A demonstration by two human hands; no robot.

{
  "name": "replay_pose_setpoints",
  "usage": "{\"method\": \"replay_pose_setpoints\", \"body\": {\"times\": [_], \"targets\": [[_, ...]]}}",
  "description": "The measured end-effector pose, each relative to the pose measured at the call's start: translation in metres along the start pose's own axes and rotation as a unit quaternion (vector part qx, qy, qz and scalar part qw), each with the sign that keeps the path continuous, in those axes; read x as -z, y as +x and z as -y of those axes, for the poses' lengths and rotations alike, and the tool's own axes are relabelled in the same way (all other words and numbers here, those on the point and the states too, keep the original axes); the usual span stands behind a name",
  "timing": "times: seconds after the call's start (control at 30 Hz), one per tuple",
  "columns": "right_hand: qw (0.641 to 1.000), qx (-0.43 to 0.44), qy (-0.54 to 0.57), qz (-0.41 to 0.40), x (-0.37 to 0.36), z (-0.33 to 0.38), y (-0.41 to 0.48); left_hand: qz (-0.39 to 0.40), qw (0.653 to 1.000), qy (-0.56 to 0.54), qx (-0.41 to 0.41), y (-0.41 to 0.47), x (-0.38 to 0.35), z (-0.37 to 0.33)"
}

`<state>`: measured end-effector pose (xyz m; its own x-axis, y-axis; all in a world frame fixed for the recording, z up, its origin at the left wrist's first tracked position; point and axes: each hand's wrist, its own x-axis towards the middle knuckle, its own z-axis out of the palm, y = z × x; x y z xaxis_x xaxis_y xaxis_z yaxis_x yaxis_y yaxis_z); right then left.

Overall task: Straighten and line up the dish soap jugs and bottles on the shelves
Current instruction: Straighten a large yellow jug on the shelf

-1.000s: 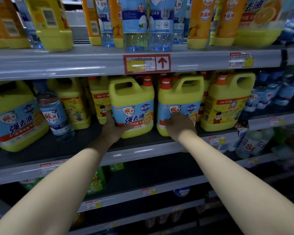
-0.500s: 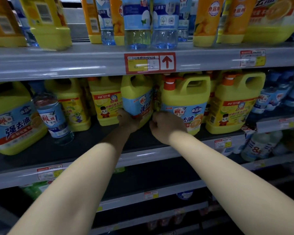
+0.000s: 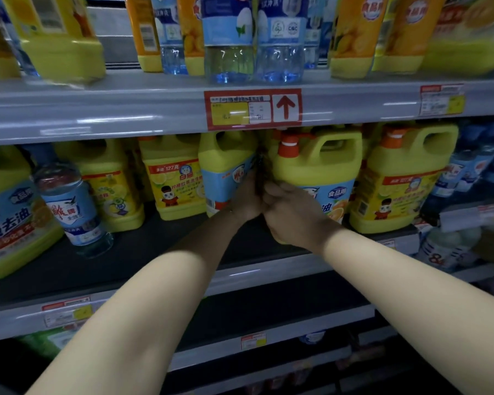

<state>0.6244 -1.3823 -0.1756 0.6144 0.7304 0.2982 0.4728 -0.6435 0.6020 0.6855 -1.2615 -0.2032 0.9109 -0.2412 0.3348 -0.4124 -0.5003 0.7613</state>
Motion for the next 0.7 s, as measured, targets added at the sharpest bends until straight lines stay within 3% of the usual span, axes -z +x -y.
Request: {"method": "replay_pose_setpoints", "body": {"times": [0.2,0.33,0.53,0.7], "targets": [[0.998,0.049,-0.001,-0.038,-0.007,-0.020,-0.013,0.049,0.996,-0.057,0.050,0.025,-0.014,0.010],[0.992,0.068,0.025,-0.106,-0.011,-0.027,-0.019,-0.009,0.997,0.038,0.060,0.021,-0.019,0.013],[0.981,0.067,0.019,-0.181,-0.019,-0.030,-0.028,-0.090,0.995,0.044,0.012,-0.015,-0.013,0.007],[0.988,0.029,0.032,-0.147,-0.016,-0.026,-0.028,-0.106,0.994,0.016,0.026,-0.059,0.026,0.014]]}}
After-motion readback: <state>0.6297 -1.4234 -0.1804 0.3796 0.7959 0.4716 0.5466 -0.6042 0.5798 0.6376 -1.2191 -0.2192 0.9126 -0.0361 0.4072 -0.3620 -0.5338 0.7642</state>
